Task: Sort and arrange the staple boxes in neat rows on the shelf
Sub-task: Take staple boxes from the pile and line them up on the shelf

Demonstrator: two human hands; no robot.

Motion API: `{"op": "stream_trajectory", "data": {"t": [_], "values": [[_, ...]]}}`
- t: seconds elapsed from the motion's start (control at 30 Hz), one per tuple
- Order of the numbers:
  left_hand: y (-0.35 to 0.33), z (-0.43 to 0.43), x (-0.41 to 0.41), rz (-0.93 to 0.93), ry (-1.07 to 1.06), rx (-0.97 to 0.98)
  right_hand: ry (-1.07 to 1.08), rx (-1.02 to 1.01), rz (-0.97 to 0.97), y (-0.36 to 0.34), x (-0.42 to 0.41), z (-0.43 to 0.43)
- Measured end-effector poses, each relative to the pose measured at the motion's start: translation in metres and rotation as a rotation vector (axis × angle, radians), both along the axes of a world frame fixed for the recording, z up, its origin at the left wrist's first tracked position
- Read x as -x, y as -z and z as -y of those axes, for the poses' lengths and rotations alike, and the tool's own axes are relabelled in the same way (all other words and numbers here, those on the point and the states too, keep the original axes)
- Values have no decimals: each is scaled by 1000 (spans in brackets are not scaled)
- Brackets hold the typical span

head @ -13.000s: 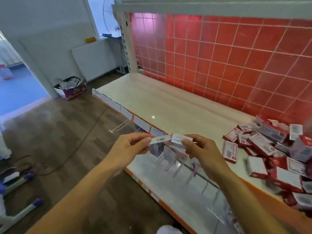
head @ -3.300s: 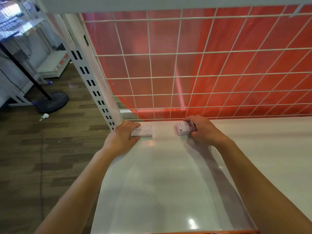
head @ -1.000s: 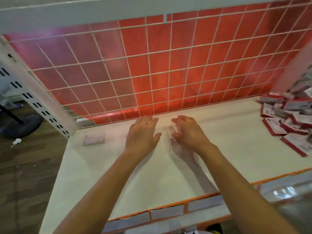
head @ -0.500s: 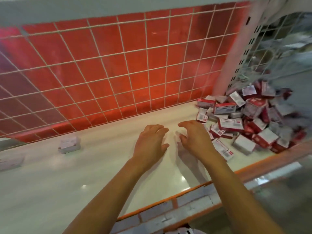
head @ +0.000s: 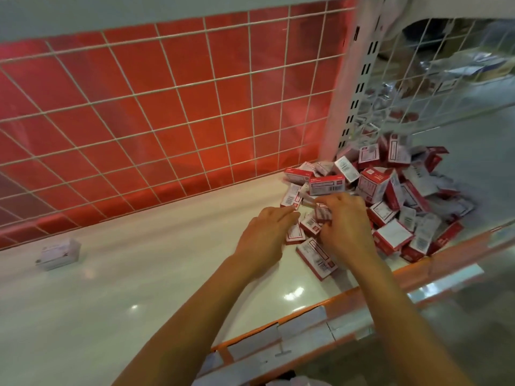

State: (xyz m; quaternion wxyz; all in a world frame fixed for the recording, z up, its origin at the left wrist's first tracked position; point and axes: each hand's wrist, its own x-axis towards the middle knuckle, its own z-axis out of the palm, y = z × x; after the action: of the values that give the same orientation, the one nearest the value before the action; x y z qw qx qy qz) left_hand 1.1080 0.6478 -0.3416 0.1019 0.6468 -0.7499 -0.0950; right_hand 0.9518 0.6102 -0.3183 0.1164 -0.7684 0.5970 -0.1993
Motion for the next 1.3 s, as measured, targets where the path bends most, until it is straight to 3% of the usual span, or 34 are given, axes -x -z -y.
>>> {"op": "stream_trajectory", "data": {"t": [0.23,0.5,0.67,0.83,1.07,1.3], "values": [[5,9,0,50,48,-44,8,-85,-143,7,-1,5],[-10,-4,-22,-37,-42,-102,9,-99,-33,3,-11,5],[-9,-21,-49,-94,-158,-132,-130,-47,36,1,-35,2],[-8,-46,-81,-183,-332,-119,-220,-124,106,7,-70,-6],[-4,-82,-128,-173,-509,-55,-334,-117,63,20,-112,-27],[4,-105,-150,-149,-738,-3,-362,-221,-100,18,-140,-47]]}}
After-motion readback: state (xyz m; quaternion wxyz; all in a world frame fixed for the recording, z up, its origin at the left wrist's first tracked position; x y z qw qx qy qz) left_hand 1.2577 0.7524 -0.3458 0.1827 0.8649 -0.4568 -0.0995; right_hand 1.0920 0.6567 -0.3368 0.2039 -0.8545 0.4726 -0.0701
